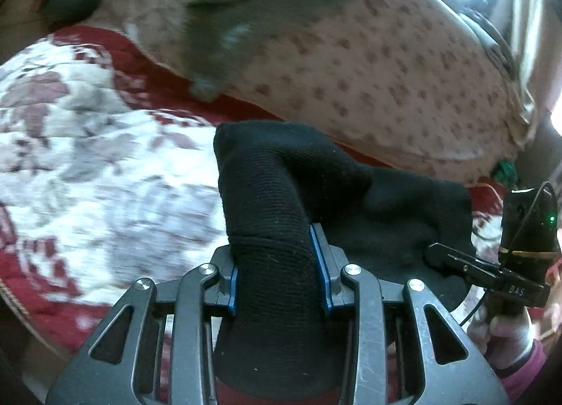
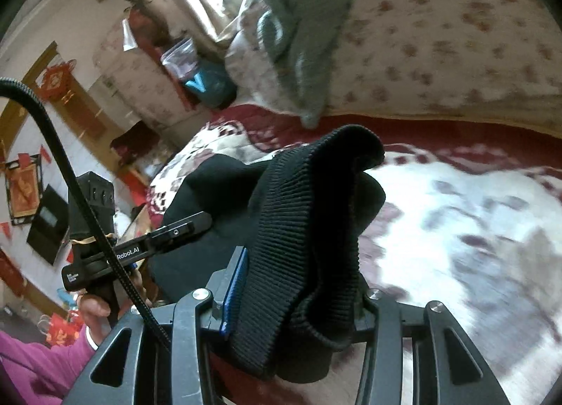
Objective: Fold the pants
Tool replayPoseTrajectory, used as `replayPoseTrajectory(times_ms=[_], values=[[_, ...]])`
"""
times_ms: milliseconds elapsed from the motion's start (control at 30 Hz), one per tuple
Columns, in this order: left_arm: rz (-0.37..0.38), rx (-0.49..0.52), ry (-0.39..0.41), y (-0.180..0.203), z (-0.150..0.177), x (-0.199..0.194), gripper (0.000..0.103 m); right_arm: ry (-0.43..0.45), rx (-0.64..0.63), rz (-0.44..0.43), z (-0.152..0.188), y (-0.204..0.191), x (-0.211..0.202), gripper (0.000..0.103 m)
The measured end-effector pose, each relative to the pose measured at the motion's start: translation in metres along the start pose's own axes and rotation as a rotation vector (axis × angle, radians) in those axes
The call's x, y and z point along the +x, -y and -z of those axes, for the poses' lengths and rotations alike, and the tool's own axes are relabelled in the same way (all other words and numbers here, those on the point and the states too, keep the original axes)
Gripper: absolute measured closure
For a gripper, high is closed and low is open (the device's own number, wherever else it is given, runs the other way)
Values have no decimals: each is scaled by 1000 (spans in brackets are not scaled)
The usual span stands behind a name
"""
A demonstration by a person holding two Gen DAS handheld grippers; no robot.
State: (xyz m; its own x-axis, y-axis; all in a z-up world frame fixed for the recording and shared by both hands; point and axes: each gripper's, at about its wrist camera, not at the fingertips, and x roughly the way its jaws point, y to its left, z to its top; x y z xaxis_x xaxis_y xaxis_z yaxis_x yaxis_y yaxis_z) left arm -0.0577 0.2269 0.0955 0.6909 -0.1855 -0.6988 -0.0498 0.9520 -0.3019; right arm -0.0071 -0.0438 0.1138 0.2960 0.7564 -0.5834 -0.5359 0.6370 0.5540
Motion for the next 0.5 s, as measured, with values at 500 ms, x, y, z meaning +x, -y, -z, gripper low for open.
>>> replayPoseTrajectory(times_ms=[500], values=[[-131, -129, 34, -107, -10, 1, 71, -93, -31, -59, -31, -38, 121, 60]])
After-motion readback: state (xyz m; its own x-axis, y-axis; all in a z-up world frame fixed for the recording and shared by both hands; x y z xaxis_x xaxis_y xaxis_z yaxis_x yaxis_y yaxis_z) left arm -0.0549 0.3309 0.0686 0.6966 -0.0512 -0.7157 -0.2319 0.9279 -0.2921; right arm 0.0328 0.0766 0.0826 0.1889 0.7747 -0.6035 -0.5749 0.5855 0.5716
